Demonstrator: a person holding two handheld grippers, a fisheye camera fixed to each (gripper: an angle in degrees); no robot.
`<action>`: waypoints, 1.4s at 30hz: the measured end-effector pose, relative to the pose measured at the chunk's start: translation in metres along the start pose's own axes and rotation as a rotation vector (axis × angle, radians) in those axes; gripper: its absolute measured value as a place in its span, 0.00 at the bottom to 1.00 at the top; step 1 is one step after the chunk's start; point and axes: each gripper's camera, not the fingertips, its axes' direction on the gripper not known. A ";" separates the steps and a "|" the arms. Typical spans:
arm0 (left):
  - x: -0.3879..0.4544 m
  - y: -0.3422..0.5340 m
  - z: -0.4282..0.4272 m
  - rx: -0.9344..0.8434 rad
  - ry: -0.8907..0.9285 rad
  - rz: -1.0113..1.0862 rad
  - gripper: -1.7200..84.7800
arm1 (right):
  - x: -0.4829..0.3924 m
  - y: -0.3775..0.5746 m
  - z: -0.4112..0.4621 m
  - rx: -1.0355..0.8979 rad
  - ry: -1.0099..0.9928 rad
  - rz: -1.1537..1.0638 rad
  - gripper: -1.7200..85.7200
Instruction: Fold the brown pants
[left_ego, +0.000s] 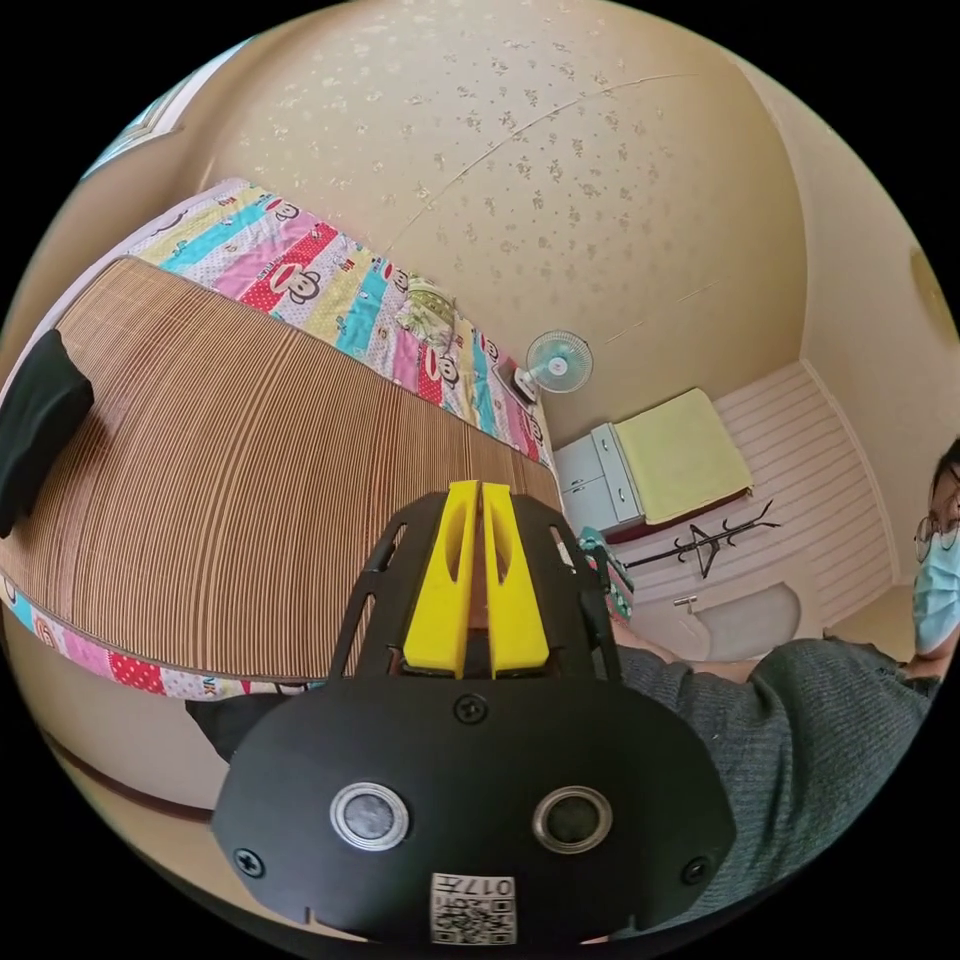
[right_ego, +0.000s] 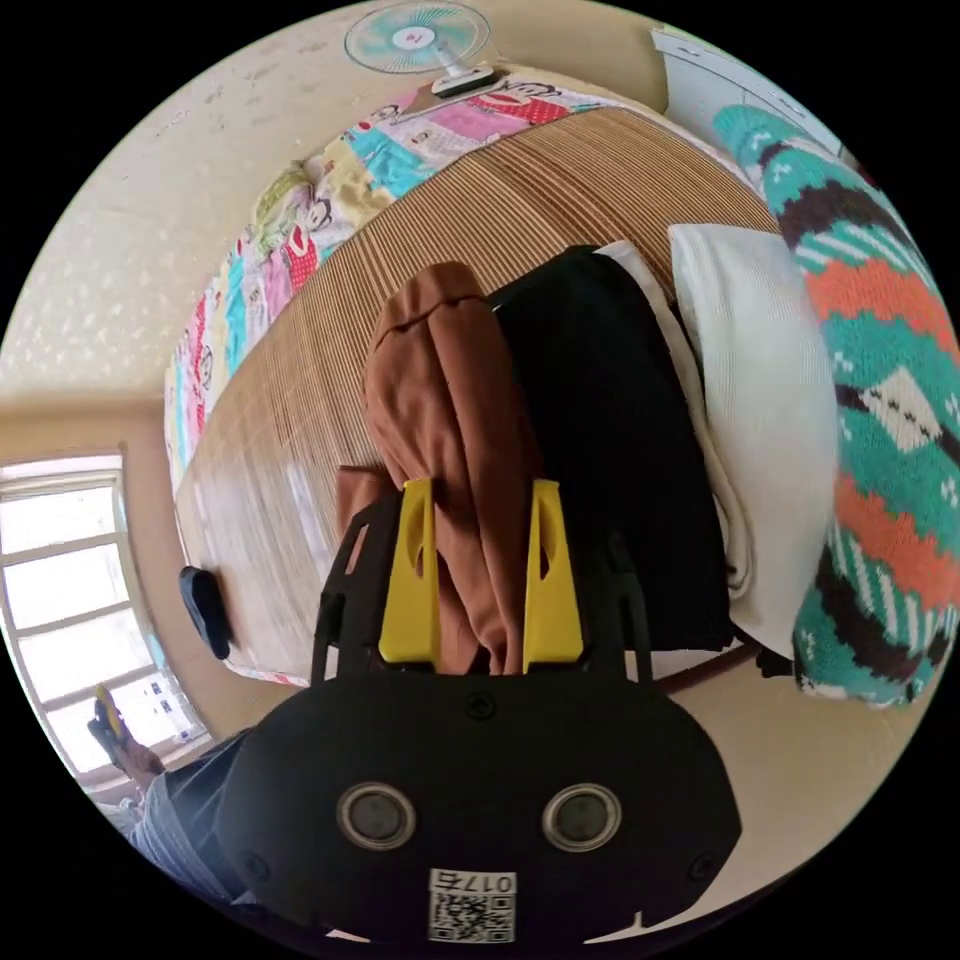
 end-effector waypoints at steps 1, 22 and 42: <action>0.002 0.000 0.004 0.006 0.009 0.007 0.01 | -0.011 -0.010 0.019 -0.043 0.066 -0.016 0.14; 0.043 0.003 0.020 0.237 0.234 0.111 0.01 | -0.351 0.251 -0.175 1.140 0.645 -0.695 0.06; 0.278 0.017 0.008 0.196 0.223 0.945 0.19 | -0.331 0.310 -0.275 1.243 -0.916 -0.944 0.05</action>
